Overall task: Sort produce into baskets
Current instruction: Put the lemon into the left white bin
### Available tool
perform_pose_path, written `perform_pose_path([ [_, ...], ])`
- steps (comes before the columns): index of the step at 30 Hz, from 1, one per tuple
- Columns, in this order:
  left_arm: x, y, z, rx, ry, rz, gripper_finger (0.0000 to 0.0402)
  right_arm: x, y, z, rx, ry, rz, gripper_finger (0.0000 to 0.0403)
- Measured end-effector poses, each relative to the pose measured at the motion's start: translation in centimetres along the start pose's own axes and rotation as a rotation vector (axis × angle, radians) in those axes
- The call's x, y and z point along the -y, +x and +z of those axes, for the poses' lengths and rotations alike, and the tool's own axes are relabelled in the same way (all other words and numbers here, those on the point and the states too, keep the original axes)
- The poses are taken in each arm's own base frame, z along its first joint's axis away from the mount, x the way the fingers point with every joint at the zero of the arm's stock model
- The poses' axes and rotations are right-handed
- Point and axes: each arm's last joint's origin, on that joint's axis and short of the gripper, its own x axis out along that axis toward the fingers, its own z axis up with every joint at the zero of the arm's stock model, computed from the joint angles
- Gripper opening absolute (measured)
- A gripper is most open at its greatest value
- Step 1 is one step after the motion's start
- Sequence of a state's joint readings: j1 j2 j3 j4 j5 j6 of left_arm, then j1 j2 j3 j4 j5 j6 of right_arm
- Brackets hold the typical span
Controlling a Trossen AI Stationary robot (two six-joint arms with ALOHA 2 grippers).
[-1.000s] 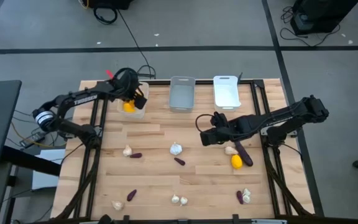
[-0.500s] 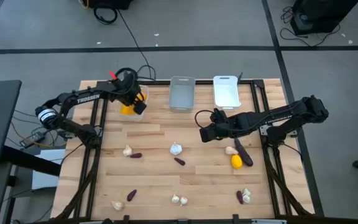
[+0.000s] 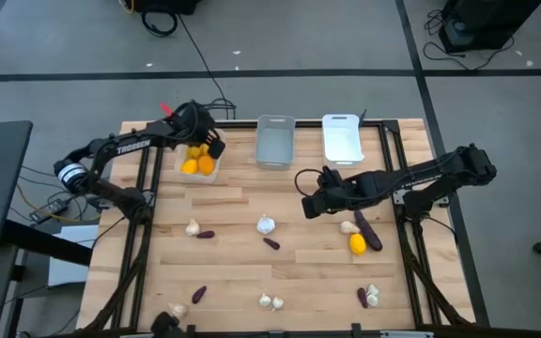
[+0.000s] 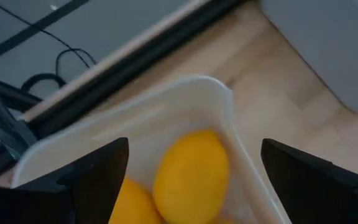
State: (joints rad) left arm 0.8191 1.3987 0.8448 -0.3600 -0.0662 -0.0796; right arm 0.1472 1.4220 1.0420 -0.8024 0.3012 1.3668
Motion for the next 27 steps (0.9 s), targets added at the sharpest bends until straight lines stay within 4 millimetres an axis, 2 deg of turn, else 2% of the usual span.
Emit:
perform_pose_path([
  [9, -2.6, 3.7, -0.4, -0.064, -0.076, 0.061, 0.0367, -0.1, -0.1, -0.4, 0.008, 0.015, 0.005, 0.0253],
  [13, -3.5, 4.5, -0.2, -0.092, -0.103, 0.080, 0.0367, -0.1, -0.1, -0.4, 0.007, 0.015, 0.008, 0.0253],
  [22, -6.0, 2.7, 3.4, -0.016, -0.187, 0.155, 0.0367, -0.1, -0.1, -0.4, -0.007, 0.008, 0.011, 0.0253],
  [27, -6.3, 1.4, 5.0, -0.030, -0.174, 0.165, 0.0367, -0.2, -0.2, -0.7, -0.023, -0.021, 0.014, 0.0253],
])
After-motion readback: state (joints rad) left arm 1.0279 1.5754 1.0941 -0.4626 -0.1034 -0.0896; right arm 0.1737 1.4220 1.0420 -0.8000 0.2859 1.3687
